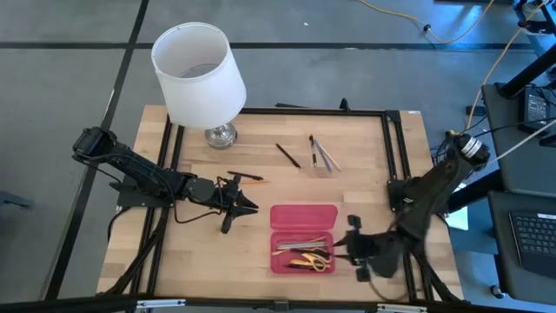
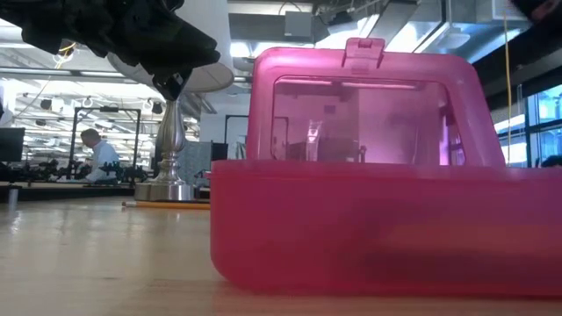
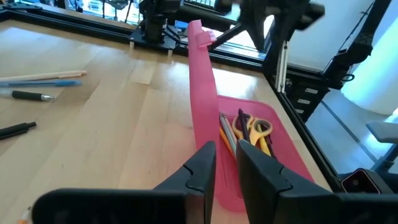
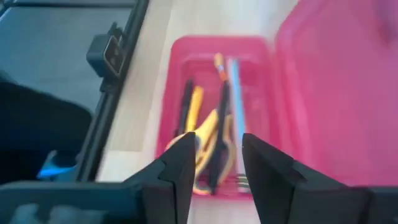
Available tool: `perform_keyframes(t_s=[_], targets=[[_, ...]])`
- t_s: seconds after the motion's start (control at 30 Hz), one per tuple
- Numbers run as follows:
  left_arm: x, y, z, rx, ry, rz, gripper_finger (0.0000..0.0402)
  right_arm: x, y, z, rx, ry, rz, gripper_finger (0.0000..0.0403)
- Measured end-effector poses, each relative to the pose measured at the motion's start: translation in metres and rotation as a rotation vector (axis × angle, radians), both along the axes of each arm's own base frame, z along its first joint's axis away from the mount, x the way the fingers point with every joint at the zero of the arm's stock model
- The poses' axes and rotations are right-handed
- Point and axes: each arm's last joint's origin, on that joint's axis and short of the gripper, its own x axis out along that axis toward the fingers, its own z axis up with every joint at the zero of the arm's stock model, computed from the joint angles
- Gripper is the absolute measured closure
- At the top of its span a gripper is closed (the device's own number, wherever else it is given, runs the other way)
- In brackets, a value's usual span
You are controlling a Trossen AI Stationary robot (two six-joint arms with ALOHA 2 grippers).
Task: Pick & place school supplies into a supply box
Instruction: Put the yellow supply into the pink supply box
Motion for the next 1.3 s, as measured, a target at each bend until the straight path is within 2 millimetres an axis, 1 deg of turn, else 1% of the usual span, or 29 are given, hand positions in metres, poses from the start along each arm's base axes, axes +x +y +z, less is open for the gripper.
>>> perform_keyframes(t_s=[0.1,0.2,0.3,0.4,0.57,0.77,0.87,0.93,1.03,1.13,1.23,1.3], targets=[[0.0,0.0,0.0,0.0,0.0,0.001,0.0344,-0.021,-0.005,0.005,-0.05,-0.091,-0.048,0.0267],[0.0,0.0,0.0,0.0,0.0,0.001,0.0343,-0.037,-0.013,-0.004,-0.06,-0.117,-0.072,0.0267],[0.0,0.0,0.0,0.0,0.0,0.001,0.0346,-0.046,-0.023,-0.011,-0.025,-0.103,-0.087,0.0267],[0.0,0.0,0.0,0.0,0.0,0.001,0.0347,-0.053,-0.033,-0.016,-0.025,-0.091,-0.076,0.0267],[0.0,0.001,-0.001,0.004,0.011,0.003,0.0325,-0.064,-0.05,-0.028,-0.013,-0.09,-0.084,0.0267],[0.0,0.001,-0.001,0.056,-0.001,0.002,0.0271,-0.073,-0.066,-0.049,0.065,-0.099,-0.127,0.0267],[0.0,0.003,-0.001,0.129,-0.007,0.055,0.0247,-0.076,-0.071,-0.058,0.08,-0.108,-0.128,0.0267],[0.0,0.004,-0.003,0.169,0.015,0.091,0.0237,-0.078,-0.073,-0.06,0.093,-0.112,-0.13,0.0267],[-0.002,0.007,-0.009,0.207,0.073,0.155,0.0229,-0.079,-0.075,-0.06,0.116,-0.116,-0.14,0.0267],[-0.007,0.01,-0.017,0.213,0.08,0.213,0.0226,-0.079,-0.075,-0.059,0.121,-0.119,-0.14,0.0267],[-0.018,0.015,-0.03,0.214,0.064,0.262,0.0227,-0.079,-0.075,-0.059,0.119,-0.118,-0.14,0.0267],[-0.028,0.019,-0.04,0.218,0.051,0.297,0.0229,-0.079,-0.076,-0.059,0.118,-0.118,-0.14,0.0267]])
